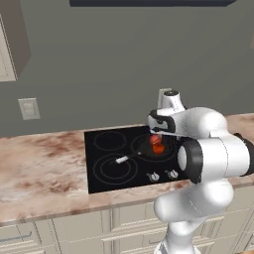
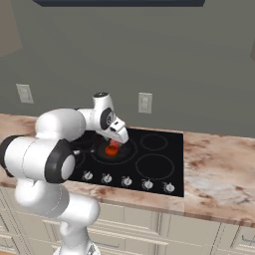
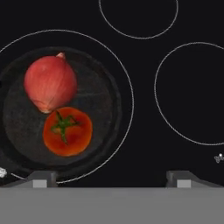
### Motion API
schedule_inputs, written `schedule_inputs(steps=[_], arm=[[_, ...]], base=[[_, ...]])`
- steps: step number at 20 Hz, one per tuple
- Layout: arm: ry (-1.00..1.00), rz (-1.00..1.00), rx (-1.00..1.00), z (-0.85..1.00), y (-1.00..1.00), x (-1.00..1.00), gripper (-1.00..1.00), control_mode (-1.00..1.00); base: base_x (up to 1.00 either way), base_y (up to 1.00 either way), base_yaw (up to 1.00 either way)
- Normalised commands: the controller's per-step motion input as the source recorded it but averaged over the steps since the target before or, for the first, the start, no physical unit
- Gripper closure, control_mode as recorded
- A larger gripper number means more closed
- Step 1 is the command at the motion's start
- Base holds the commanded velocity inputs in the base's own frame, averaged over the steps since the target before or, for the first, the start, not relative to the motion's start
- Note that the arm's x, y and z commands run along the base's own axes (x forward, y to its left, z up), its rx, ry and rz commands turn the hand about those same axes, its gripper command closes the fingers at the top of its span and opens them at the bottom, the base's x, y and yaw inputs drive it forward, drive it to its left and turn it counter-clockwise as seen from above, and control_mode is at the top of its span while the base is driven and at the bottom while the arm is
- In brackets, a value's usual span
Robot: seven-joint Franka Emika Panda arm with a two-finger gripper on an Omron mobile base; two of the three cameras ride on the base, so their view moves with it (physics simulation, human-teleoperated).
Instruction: Place the pan on the center burner on the stove. Then place the tomato and the onion in the pan and turn on the center burner.
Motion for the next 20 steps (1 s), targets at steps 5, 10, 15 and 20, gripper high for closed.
schedule_inputs(steps=[5, 10, 15, 20], arm=[[0.29, 0.00, 0.00, 0.20, -0.19, -0.43, -1.00, -1.00], [0.17, 0.06, 0.00, 0.06, -0.13, -0.45, -1.00, -1.00], [-0.01, 0.05, 0.05, 0.00, -0.28, -0.71, -1.00, -1.00], [-0.06, 0.04, 0.06, 0.00, -0.29, -0.77, -1.00, -1.00]], base=[[0.00, 0.00, 0.00], [0.00, 0.00, 0.00], [0.00, 0.00, 0.00], [0.00, 0.00, 0.00]])
